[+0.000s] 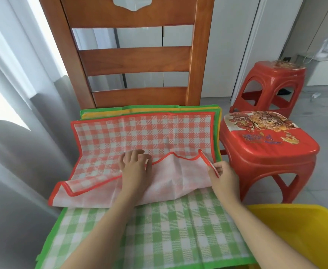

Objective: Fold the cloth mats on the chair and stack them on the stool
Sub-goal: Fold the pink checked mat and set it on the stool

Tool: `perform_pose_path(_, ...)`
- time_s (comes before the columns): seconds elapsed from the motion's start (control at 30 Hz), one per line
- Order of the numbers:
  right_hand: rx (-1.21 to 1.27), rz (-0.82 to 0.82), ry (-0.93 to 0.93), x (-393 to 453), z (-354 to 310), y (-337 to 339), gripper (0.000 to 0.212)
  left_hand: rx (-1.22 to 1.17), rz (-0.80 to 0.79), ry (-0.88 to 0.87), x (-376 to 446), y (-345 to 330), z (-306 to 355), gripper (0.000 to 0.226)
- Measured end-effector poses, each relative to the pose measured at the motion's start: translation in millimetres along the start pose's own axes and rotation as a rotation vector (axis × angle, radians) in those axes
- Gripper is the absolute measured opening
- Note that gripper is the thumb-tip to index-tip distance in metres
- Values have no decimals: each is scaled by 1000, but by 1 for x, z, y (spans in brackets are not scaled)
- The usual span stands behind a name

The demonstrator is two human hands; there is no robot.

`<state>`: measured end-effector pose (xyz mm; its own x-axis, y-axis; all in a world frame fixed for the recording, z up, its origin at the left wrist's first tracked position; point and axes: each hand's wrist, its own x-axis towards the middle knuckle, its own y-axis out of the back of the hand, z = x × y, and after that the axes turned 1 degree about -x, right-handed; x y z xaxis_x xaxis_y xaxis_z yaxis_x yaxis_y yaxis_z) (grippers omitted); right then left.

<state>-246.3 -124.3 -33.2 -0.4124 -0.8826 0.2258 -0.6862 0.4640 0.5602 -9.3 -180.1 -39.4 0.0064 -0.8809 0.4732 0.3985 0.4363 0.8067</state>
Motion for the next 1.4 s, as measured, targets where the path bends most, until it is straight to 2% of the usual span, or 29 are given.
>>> perform_pose_path(0.07,-5,14,7,2,0,1,2,-135,-96,-50,-5,12,23,54)
perform_pose_path(0.13,-14,24,0,4,-1,2,4,-336,-336,-25,-13,18,45,58)
perform_pose_path(0.17,-12,29,-8,5,-1,3,5,-340,-454,-22,-18,16,52,56)
perform_pose_path(0.23,6,33,-29,5,0,5,7,-169,-648,-24,-30,8,57,56)
perform_pose_path(0.3,42,23,-45,3,-1,5,13,5,-724,-11,-37,0,52,62)
perform_pose_path(0.43,99,-2,-12,-7,-5,6,37,111,-666,4,-38,-7,48,65)
perform_pose_path(0.5,126,23,-9,-13,-7,8,41,112,-650,7,-38,-9,50,64)
perform_pose_path(0.63,158,119,-33,-18,-10,13,32,73,-638,35,-38,-10,49,61)
perform_pose_path(0.77,208,146,-64,-18,-16,19,15,48,-633,42,-39,-9,48,60)
perform_pose_path(0.87,250,163,-175,-10,-17,21,14,52,-629,35,-40,-9,47,60)
perform_pose_path(0.93,320,194,-314,0,-15,21,14,55,-622,33,-40,-10,47,60)
perform_pose_path(1.07,663,155,-626,14,-20,22,13,47,-615,35,-40,-12,46,64)
perform_pose_path(1.13,781,124,-715,17,-24,23,9,41,-606,33,-41,-12,46,78)
perform_pose_path(1.2,838,128,-745,20,-26,23,8,36,-594,32,-41,-12,46,88)
perform_pose_path(1.4,888,162,-711,21,-33,16,7,28,-561,31,-43,-12,46,89)
